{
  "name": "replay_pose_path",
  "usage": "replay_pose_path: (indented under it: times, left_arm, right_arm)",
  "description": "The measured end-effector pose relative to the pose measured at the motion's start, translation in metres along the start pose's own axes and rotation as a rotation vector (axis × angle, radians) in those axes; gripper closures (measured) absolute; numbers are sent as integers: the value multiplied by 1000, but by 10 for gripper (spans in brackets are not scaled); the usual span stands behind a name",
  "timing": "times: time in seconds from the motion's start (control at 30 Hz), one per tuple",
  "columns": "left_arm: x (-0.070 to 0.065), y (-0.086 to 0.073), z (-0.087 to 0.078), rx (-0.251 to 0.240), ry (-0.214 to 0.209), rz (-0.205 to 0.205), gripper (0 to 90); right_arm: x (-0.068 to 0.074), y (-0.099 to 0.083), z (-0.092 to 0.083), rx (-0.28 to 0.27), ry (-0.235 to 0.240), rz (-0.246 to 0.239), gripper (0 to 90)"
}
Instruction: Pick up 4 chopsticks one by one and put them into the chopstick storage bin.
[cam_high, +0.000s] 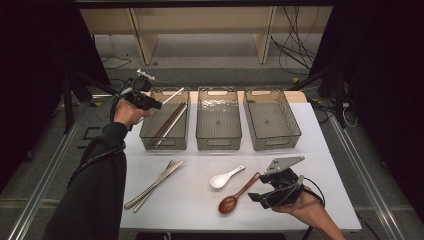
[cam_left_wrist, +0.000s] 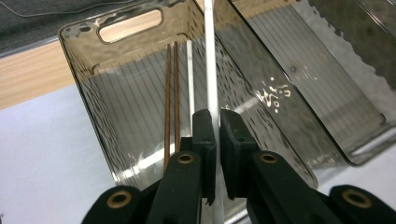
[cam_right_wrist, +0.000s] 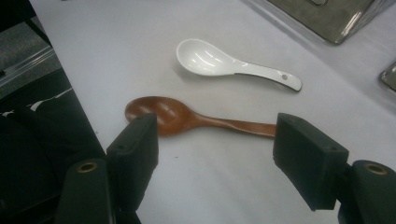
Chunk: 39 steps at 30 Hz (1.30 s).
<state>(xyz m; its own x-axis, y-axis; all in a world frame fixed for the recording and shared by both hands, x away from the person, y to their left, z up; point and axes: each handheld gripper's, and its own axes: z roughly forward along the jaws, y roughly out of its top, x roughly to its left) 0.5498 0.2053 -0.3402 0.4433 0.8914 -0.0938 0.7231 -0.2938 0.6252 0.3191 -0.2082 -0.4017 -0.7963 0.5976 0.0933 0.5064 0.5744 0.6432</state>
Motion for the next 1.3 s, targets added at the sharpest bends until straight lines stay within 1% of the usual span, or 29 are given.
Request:
replay_pose_path:
  times: [0.03,0.13,0.27,0.33,0.53,0.7,0.73,0.77,0.8,0.83,0.87,0.9,0.93,1.0,1.1,1.13,1.17,1.23,1.27,1.3]
  left_arm:
    - [0,1,2,3,-2,2,846]
    - [2,3,9,-5,-1,-12,846]
    - [4,3,16,-7,8,-15,845]
    - [4,3,19,-5,16,-9,845]
    - [4,0,28,3,12,-11,845]
    - [6,-2,34,6,21,-10,843]
    - [6,-2,35,-2,27,-3,841]
    - [6,-3,36,-33,32,-5,834]
    - [7,-3,35,-57,30,-17,826]
    - [8,-3,34,-68,17,-33,784]
    - [7,-4,34,-81,10,-37,727]
    - [7,-4,34,-89,17,-28,674]
    - [6,-4,33,-87,24,-23,661]
    - [4,-4,31,-83,20,-13,647]
    - [0,-4,26,-83,8,4,572]
    - [-1,-5,23,-91,3,4,551]
    - [-2,-6,19,-95,-16,6,541]
    - [-5,-7,14,-105,-43,-7,511]
    - [-7,-8,12,-98,-53,1,485]
    - [-10,-9,9,-96,-54,10,457]
  right_arm:
    - [0,0,0,1,2,1,319]
    - [0,0,0,2,4,0,319]
    - [-1,0,0,-1,4,-1,319]
    - [-1,0,-1,0,4,4,319]
    - [-1,0,-1,-2,1,-1,319]
    - [0,0,-1,-3,2,-3,319]
    - [0,0,-1,-3,2,-3,319]
    - [0,0,-1,-2,3,-5,319]
    - [0,0,-1,-2,3,-5,320]
    - [0,0,-1,-2,2,-5,320]
    - [0,0,-2,-1,4,-4,320]
    - [0,-1,-2,-2,4,-3,320]
    - [-1,-1,-2,0,2,0,320]
    - [0,-1,-2,-1,2,0,320]
    - [0,0,-1,-1,2,-3,320]
    - [0,-1,-1,-1,2,-3,320]
    - [0,-1,-1,0,3,-1,319]
    - [1,0,-1,0,3,-1,320]
    - [0,0,-1,-1,2,-3,319]
    - [0,0,-1,-4,0,1,319]
